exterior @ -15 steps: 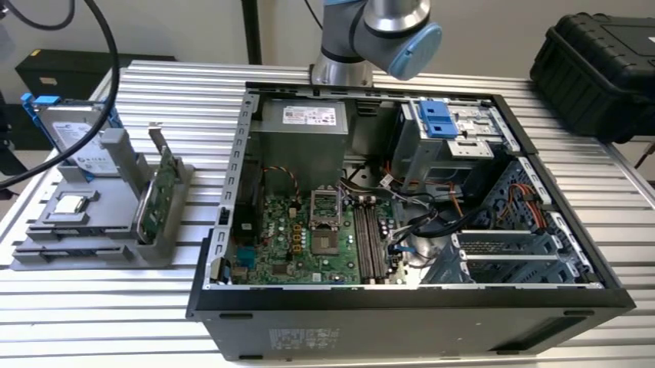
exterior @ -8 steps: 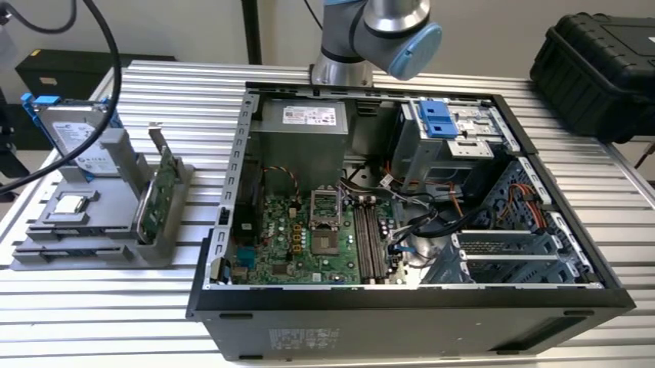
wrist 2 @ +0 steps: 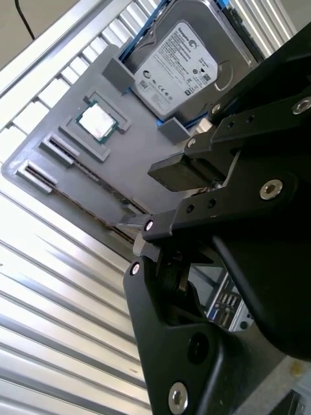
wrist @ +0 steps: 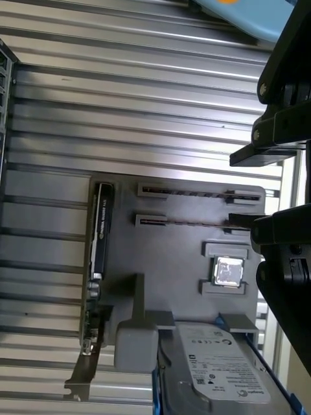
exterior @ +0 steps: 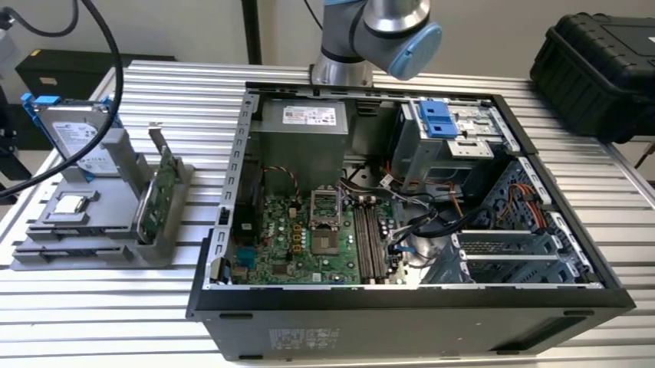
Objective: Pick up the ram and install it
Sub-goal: 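Pick up the ram and move it above insertion slot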
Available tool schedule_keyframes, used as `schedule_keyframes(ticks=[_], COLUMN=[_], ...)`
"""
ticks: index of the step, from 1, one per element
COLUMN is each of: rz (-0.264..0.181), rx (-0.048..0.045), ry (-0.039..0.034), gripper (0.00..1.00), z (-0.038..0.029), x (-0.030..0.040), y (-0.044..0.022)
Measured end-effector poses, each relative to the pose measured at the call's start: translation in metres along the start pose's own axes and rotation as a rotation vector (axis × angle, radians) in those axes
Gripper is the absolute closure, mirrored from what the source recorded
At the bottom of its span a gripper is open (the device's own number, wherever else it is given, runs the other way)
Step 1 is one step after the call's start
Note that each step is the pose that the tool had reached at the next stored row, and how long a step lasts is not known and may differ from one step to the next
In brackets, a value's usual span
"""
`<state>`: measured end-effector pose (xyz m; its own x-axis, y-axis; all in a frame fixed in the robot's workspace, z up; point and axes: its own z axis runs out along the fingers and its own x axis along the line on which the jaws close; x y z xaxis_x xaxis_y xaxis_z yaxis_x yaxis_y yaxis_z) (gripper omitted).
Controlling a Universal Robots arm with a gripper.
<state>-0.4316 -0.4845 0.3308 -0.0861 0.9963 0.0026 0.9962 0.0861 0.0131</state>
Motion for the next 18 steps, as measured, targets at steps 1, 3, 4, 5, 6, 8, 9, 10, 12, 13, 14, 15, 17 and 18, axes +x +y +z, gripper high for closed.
schedule_keyframes(ticks=[1, 3, 4, 5, 6, 8, 9, 10, 12, 13, 14, 15, 17, 18], rz=[0.000, 0.000, 0.000, 0.000, 0.000, 0.000, 0.000, 0.000, 0.000, 0.000, 0.000, 0.000, 0.000, 0.000], rx=[-0.0001, -0.0001, 0.0000, -0.0001, -0.0001, 0.0000, 0.0000, 0.0000, -0.0001, 0.0000, -0.0001, 0.0000, 0.0000, -0.0002], ry=[0.0000, 0.0000, 0.0000, 0.0000, 0.0000, 0.0000, 0.0000, 0.0000, 0.0000, -0.0001, 0.0000, 0.0000, 0.0000, 0.0001], gripper=[0.00, 0.00, 0.00, 0.00, 0.00, 0.00, 0.00, 0.00, 0.00, 0.00, 0.00, 0.00, 0.00, 0.00], z=[0.0007, 0.0018, 0.0023, 0.0029, 0.0035, 0.0045, 0.0051, 0.0056, 0.0067, 0.0072, 0.0078, 0.0082, 0.0093, 0.0099], x=[0.0000, 0.0000, 0.0000, 0.0000, 0.0000, 0.0000, 0.0000, 0.0000, 0.0000, 0.0000, 0.0000, 0.0000, 0.0000, 0.0000], y=[0.0000, 0.0000, 0.0000, 0.0000, -0.0001, -0.0001, -0.0001, -0.0001, -0.0001, -0.0001, -0.0001, -0.0001, -0.0001, -0.0001])
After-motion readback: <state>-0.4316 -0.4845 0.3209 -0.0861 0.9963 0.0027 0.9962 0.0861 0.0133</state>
